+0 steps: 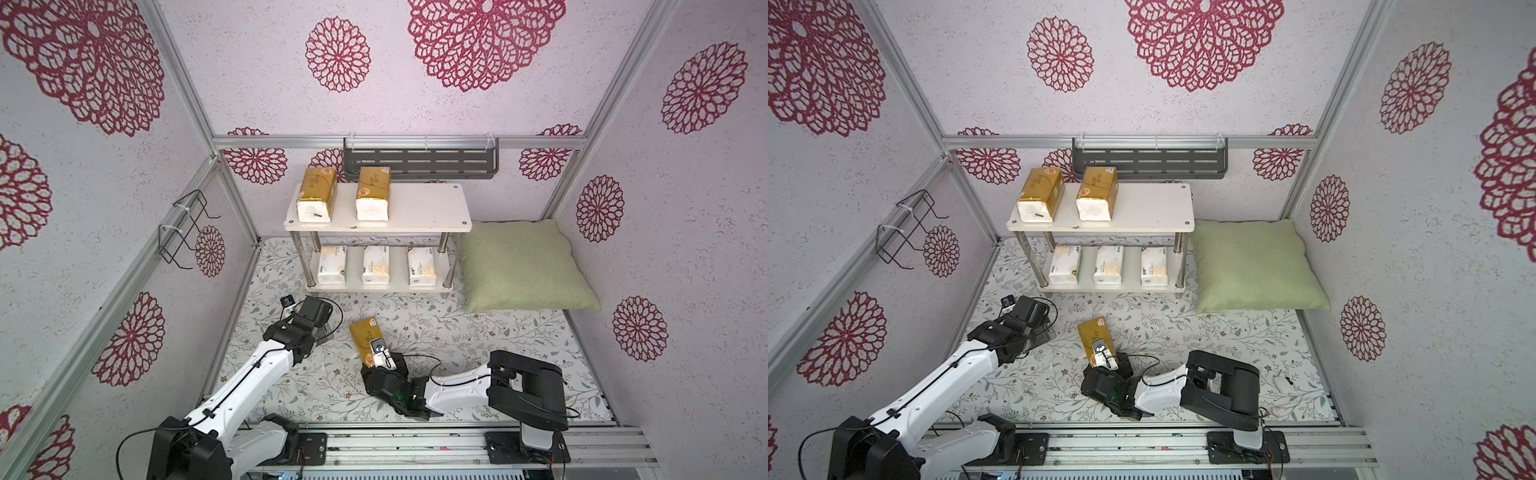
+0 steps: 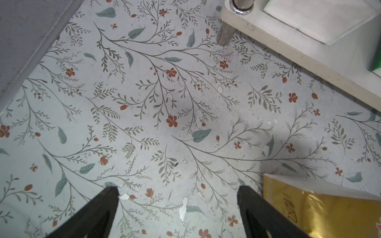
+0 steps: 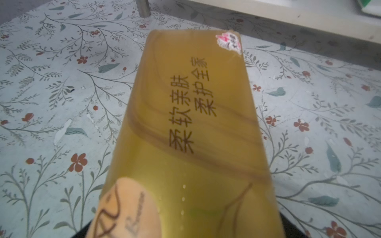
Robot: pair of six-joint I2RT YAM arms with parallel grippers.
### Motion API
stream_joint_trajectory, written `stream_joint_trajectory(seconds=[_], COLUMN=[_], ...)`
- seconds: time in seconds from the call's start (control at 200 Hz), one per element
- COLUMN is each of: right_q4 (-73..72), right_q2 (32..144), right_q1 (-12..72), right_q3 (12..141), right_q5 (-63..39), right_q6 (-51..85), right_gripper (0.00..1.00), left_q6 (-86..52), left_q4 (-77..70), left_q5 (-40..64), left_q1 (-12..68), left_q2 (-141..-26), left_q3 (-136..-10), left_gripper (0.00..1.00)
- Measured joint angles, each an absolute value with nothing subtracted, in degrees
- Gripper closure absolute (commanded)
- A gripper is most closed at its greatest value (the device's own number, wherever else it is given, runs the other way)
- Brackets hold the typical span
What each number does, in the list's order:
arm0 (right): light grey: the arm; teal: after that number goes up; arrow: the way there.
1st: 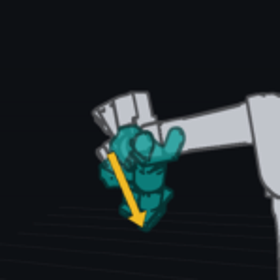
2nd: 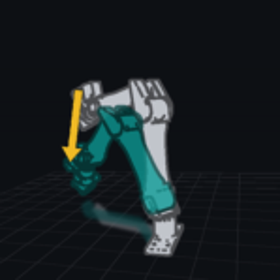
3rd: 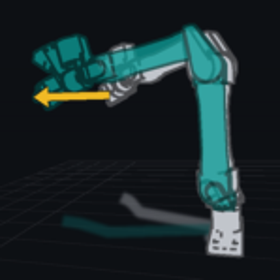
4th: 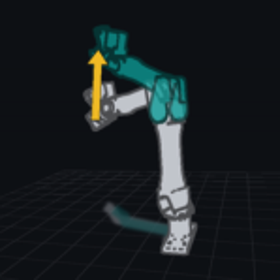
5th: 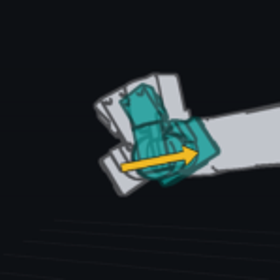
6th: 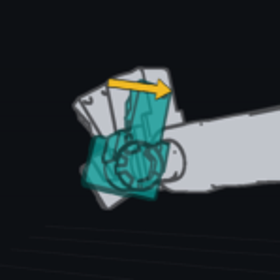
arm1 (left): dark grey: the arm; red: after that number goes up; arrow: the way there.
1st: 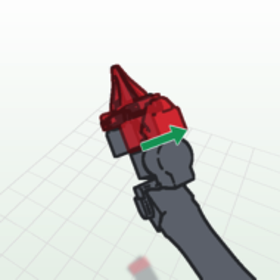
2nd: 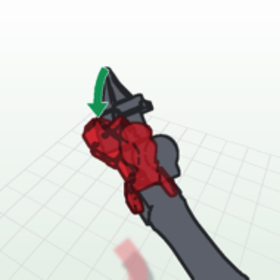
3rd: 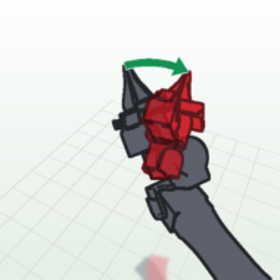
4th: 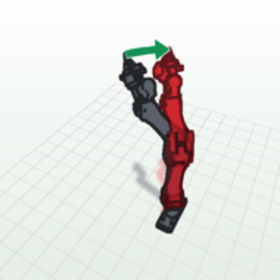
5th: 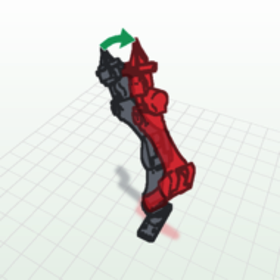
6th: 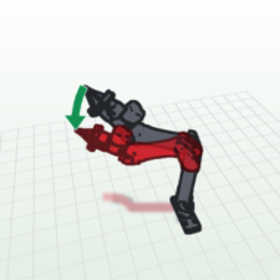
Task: Place the tissue boxes on the shelf by color
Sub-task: Pick up the box of tissues from the center of the board, then place a box of tissues on the shelf.
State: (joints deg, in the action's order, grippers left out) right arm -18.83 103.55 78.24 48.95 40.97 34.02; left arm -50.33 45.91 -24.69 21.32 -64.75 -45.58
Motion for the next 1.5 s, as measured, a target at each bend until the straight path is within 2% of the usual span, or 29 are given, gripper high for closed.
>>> stream_joint_trajectory(seconds=[0.24, 0.56, 0.851, 1.166, 1.501], right_q4=[-14.6, -0.9, 13.4, 19.4, 13.6], right_q2=[92.6, 74.0, 62.4, 61.6, 68.9], right_q1=[79.3, 78.5, 72.3, 66.4, 55.2], right_q3=[46.5, 45.8, 54.3, 65.9, 75.2], right_q5=[40.1, 39.1, 38.8, 41.7, 42.9], right_q6=[32.1, 28.9, 25.3, 18.3, 10.3], right_gripper=[0.21, 0.23, 0.24, 0.26, 0.27], left_q6=[-49.7, -49.5, -49.5, -49.5, -49.5], left_q4=[45.6, 44.9, 44.5, 43.7, 42.7], left_q5=[-24.7, -24.7, -24.6, -24.3, -23.5], left_q1=[21.1, 20.1, 19.9, 19.7, 19.7], left_q2=[-64.7, -64.6, -64.4, -65.1, -66.5], left_q3=[-45.5, -45.1, -45.0, -45.0, -45.0], left_gripper=[0.03, 0.03, 0.03, 0.02, 0.03])
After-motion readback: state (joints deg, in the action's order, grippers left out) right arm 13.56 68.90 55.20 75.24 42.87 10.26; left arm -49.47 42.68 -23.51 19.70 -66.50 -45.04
